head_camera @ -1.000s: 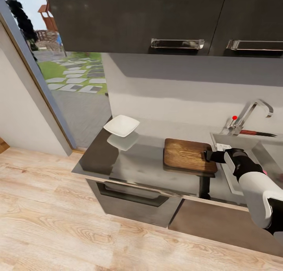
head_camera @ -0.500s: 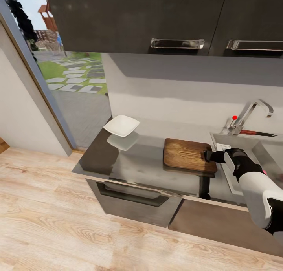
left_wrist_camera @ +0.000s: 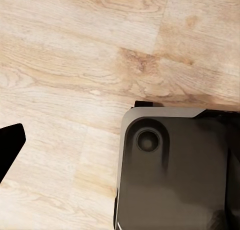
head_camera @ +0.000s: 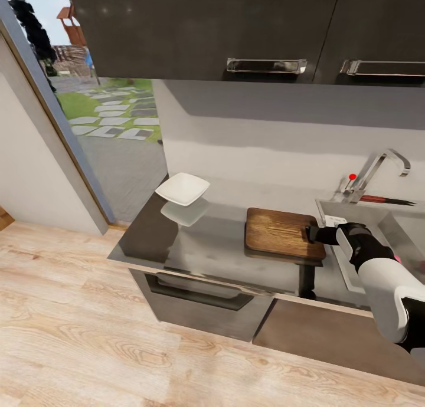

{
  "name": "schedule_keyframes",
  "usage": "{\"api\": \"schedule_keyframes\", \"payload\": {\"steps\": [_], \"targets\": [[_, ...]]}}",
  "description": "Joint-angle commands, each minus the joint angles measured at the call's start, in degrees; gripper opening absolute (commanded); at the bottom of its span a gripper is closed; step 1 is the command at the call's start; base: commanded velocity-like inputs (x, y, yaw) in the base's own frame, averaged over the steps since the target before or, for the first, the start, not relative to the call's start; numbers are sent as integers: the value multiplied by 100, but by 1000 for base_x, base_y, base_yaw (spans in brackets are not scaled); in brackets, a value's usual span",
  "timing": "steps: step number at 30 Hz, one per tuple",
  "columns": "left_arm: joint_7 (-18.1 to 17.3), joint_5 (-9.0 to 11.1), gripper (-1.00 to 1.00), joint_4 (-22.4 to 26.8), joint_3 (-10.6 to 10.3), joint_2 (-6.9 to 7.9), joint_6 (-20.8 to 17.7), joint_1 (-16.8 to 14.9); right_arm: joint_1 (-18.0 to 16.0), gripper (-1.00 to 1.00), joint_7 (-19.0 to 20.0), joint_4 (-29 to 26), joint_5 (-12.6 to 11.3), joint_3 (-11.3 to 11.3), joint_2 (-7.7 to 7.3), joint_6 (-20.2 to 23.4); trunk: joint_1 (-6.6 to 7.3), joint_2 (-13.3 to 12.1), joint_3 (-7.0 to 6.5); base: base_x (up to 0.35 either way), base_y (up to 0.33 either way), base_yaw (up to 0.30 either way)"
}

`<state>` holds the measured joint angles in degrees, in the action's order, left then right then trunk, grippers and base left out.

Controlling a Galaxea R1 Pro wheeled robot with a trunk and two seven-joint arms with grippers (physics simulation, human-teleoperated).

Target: In the kitchen, take the Vidalia onion out of the sink, dice it on the chopping board with the paring knife, put the diced onion into the bowl on the countertop, then place both the paring knife and the chopping board into the sink.

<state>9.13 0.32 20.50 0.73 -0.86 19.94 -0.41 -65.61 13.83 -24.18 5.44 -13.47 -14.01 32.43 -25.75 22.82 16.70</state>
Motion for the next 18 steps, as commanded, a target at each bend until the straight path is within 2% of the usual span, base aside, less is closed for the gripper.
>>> {"api": "schedule_keyframes", "payload": {"steps": [1,18], "targets": [[11,3,100,-2,6,-2,19,-3,-5,-100,41,-8,54,-42,4,26,-3,10,10,0,0,0],[12,3,100,-9,6,-2,19,-3,-5,-100,39,-8,54,-34,14,26,-3,10,10,0,0,0]]}}
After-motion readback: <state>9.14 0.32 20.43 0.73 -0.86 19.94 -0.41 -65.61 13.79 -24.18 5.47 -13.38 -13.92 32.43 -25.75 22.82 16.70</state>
